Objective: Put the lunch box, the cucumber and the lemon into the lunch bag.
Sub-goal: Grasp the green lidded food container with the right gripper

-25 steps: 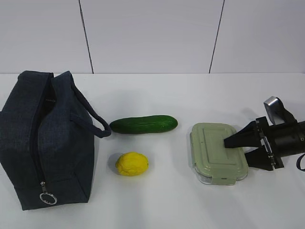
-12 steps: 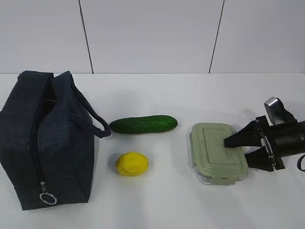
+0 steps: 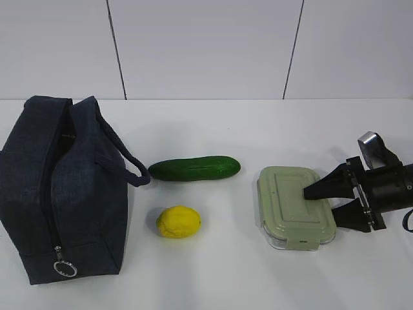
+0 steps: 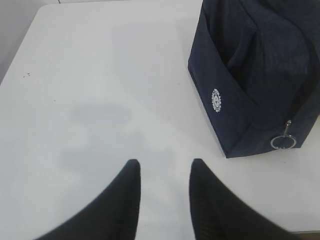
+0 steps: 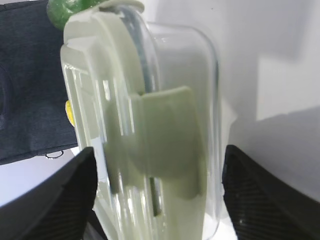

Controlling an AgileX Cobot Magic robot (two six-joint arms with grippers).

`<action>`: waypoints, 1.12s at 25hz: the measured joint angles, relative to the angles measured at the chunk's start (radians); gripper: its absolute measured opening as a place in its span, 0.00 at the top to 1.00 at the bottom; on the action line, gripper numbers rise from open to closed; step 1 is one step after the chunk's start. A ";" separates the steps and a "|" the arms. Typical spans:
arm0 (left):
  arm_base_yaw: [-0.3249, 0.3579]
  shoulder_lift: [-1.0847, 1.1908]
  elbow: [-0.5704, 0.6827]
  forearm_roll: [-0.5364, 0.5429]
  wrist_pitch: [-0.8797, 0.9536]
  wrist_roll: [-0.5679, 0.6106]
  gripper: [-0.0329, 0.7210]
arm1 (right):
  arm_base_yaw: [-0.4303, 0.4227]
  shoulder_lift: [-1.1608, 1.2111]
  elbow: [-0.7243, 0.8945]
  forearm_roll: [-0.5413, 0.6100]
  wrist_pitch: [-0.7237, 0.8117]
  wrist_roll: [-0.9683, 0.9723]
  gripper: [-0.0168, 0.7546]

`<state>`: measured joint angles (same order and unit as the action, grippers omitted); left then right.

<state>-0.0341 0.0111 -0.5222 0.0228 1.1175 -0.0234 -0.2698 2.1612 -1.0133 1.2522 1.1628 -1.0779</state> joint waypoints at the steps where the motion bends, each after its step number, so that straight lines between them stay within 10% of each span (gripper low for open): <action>1: 0.000 0.000 0.000 0.000 0.000 0.000 0.64 | 0.000 0.000 0.000 0.000 0.000 0.000 0.22; 28: 0.000 0.000 0.000 0.000 0.000 0.000 0.64 | 0.050 -0.022 0.000 -0.012 -0.002 -0.010 0.25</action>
<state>-0.0341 0.0111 -0.5222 0.0228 1.1175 -0.0234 -0.2200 2.1388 -1.0133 1.2397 1.1604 -1.0876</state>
